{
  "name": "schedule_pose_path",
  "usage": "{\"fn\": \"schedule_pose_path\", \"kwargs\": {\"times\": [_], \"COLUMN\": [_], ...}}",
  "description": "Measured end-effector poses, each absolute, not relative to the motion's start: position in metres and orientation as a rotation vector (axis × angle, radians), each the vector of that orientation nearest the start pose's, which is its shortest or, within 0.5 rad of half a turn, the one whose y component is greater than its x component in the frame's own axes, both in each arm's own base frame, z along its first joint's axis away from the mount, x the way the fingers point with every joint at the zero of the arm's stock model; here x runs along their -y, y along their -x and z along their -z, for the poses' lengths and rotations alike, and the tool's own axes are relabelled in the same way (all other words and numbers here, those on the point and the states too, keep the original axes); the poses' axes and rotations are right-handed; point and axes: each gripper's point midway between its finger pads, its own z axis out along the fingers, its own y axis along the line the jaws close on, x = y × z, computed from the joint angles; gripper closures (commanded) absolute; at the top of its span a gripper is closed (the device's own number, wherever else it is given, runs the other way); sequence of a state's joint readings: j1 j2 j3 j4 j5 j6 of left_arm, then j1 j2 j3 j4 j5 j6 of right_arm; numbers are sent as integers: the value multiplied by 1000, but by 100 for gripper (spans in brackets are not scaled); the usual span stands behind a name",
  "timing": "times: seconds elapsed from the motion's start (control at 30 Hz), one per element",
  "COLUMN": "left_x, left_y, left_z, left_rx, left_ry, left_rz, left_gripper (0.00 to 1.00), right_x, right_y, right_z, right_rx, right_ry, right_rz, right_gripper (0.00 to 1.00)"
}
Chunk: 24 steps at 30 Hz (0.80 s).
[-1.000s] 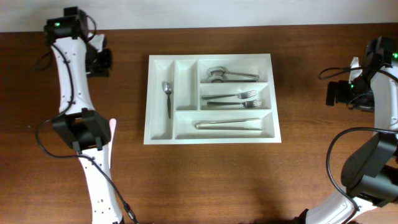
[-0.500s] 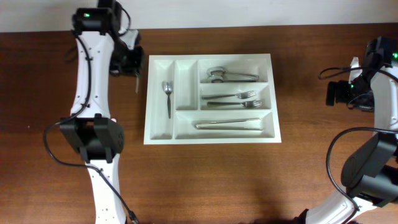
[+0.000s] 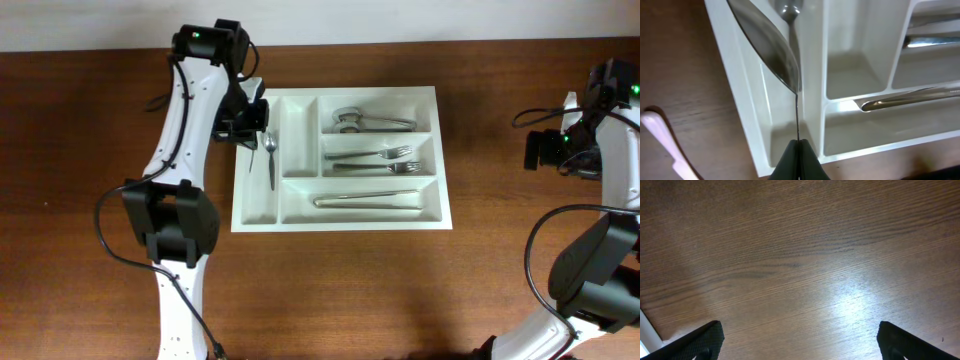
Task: Pack container
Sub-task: 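Carry the second spoon into the tray's left compartment, then release the spoon and move the left gripper toward the white knife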
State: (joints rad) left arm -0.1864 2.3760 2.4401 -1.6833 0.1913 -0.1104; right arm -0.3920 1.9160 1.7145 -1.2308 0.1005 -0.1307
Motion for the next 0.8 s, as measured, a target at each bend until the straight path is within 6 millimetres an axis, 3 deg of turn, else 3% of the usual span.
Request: {"fn": "schedule_pose_path", "kwargs": {"times": [0.63, 0.73, 0.8], "left_x": [111, 111, 112], "left_y": [-433, -434, -442], "left_z": [-125, -118, -115], "left_rx": [-3184, -3185, -3159], "left_ry": [-41, -42, -39], "left_rz": [244, 239, 242], "left_gripper": [93, 82, 68], "right_x": [167, 167, 167], "right_y": [-359, -359, -359], "right_z": [-129, -129, -129], "right_rx": [-3000, -3000, -3000], "right_ry": [-404, -405, -404], "right_rz": [201, 201, 201], "right_gripper": [1, 1, 1]}}
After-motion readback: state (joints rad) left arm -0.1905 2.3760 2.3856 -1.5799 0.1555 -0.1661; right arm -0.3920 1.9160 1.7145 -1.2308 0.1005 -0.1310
